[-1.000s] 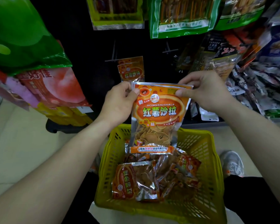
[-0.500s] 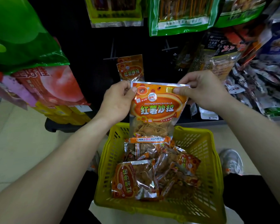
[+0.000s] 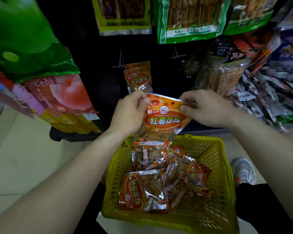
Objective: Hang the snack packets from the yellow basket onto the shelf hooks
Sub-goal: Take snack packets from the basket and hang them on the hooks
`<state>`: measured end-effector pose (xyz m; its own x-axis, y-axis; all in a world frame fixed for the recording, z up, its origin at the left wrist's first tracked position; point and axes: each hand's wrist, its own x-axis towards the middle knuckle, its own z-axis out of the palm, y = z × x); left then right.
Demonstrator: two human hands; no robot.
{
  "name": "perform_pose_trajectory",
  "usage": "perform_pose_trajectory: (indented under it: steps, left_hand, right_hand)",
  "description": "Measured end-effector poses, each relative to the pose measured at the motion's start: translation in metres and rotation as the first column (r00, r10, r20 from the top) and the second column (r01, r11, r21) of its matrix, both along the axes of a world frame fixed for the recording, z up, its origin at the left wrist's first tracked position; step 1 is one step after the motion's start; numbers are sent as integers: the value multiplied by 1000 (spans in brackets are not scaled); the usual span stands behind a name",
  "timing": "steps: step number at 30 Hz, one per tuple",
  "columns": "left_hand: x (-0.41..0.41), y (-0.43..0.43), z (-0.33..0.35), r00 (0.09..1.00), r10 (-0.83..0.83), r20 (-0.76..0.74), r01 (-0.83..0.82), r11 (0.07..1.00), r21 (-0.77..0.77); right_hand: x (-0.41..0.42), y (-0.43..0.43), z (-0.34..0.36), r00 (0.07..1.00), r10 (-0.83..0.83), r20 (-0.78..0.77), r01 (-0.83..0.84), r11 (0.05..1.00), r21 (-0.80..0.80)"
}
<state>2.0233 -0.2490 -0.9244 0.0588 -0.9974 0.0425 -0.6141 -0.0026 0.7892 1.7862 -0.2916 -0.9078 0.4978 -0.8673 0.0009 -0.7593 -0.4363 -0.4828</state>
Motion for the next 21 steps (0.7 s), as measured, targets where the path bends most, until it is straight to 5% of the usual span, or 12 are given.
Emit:
perform_pose_trajectory:
  steps: [3, 7, 14, 21]
  left_hand:
    - [-1, 3, -1, 1000, -30, 5, 30, 999, -34]
    - [6, 7, -2, 998, -30, -52, 29, 999, -30]
    - [36, 12, -24, 994, 94, -53, -86, 986, 140]
    - [40, -21, -79, 996, 16, 91, -43, 952, 302]
  right_hand:
    - [16, 14, 0, 999, -11, -45, 5, 990, -139]
    - [35, 22, 2, 995, -87, 49, 92, 990, -107]
    - [68, -14, 16, 984, -176, 2, 164, 915, -369]
    - [99, -89, -46, 978, -204, -41, 187, 948, -258]
